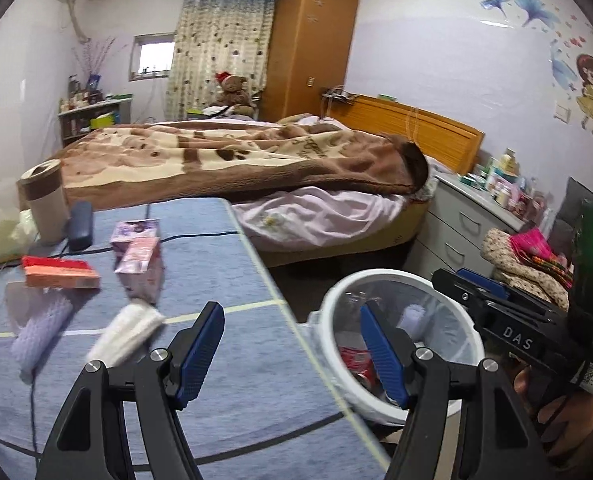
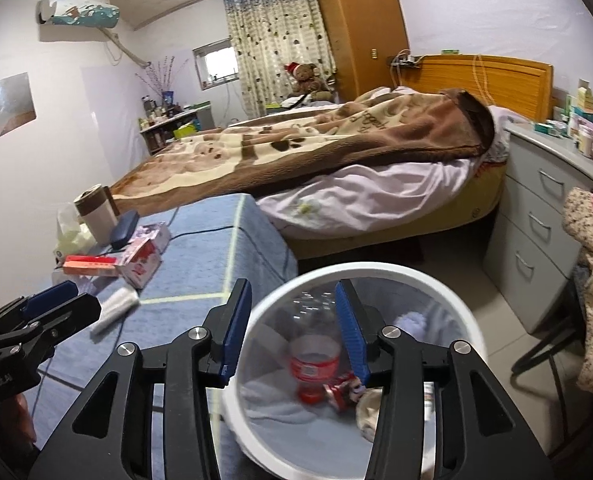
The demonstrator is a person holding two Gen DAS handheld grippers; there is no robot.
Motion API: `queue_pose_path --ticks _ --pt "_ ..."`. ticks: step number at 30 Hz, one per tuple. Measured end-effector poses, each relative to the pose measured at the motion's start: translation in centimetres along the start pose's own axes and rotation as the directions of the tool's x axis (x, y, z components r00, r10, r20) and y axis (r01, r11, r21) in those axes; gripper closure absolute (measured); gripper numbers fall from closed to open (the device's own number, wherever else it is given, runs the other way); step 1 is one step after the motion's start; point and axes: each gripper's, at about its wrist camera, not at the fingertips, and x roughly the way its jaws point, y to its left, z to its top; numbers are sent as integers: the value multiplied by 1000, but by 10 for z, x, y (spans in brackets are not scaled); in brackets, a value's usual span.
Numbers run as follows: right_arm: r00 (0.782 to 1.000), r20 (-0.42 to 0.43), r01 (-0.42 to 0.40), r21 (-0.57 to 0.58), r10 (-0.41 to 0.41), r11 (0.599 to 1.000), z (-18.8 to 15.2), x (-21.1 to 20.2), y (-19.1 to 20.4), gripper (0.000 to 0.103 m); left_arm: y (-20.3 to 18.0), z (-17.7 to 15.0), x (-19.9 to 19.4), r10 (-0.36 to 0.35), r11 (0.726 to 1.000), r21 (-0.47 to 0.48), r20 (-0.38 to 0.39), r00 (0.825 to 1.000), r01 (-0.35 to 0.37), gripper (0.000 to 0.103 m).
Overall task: Collect trash
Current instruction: 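Move both tools back over the bed toward the yogurt cup and carton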
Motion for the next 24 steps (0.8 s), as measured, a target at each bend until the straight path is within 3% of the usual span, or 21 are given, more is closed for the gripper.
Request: queue_pose_path --ticks 12,24 --pt "996 -15 -83 -28 83 996 9 25 45 45 82 6 -14 122 988 -98 23 992 -119 33" --pt "986 -73 -156 -59 151 986 13 64 96 38 168 4 -21 255 950 -189 9 967 -249 33"
